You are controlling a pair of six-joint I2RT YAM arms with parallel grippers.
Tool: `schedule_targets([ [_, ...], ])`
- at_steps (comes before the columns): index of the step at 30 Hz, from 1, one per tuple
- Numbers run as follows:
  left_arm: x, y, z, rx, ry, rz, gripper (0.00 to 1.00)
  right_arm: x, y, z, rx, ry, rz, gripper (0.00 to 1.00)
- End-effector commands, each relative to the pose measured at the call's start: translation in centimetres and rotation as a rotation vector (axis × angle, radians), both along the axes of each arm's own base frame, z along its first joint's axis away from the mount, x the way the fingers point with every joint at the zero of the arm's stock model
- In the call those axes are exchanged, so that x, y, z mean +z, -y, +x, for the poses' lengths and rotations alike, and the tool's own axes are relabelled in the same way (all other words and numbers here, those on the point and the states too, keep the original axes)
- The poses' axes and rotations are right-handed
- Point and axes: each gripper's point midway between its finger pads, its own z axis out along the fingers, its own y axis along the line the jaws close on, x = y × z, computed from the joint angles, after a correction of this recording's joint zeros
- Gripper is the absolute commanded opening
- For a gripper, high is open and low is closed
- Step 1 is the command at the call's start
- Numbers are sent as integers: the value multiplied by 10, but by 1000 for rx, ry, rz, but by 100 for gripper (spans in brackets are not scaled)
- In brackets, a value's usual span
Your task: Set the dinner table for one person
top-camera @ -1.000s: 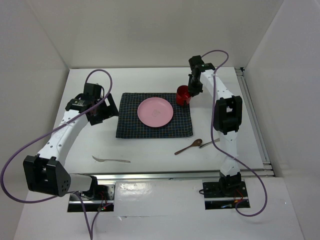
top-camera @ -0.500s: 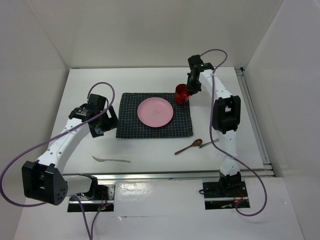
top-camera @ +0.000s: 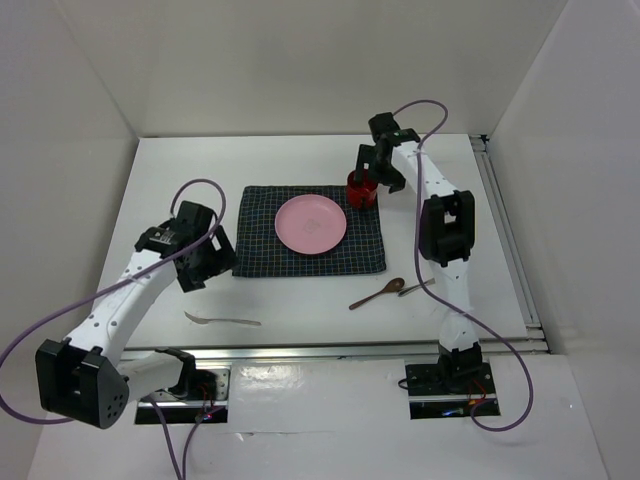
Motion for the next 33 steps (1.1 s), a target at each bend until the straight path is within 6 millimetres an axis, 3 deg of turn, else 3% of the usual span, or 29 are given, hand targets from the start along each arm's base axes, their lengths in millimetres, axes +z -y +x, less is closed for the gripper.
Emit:
schedule_targets([
  [1,-3,-1,-13,59,-36,-10,100,67,-9,14,-3,165,36,100],
  [2,-8,2,-17,106,-66,-35,100,77,-11,13,-6,181,54,100],
  [5,-33,2,-40,221,-175,-34,100,138,-10,6,-1,299,94,100],
  [6,-42,-1,-50,257,-209,-19,98,146,-11,0,6,307,105,100],
  [8,-45,-3,-50,310,-211,-21,98,152,-13,-10,15,313,109,100],
  [9,-49,-6,-55,330,-227,-6,98,168,-12,-15,15,347,118,100],
  [10,-49,-6,-55,330,-227,-6,98,164,-10,-21,15,333,114,100],
  [12,-49,-3,-55,358,-225,-16,98,177,-7,-29,23,352,114,100],
  [17,-62,-5,-73,446,-293,-17,96,174,-5,-42,36,339,113,100],
  [19,-67,-3,-77,481,-312,-29,94,184,-7,-45,44,361,129,100],
  [20,-69,-2,-81,480,-327,-33,94,174,-6,-48,44,336,122,100],
  [22,-71,0,-83,511,-338,-46,93,179,-9,-53,53,344,126,100],
  [23,-73,4,-77,506,-322,-73,93,170,-9,-55,53,323,120,100],
  [26,-76,5,-68,536,-284,-91,93,175,-9,-58,67,336,125,100],
  [33,-98,6,-66,570,-304,-86,83,165,-7,-68,90,312,113,100],
])
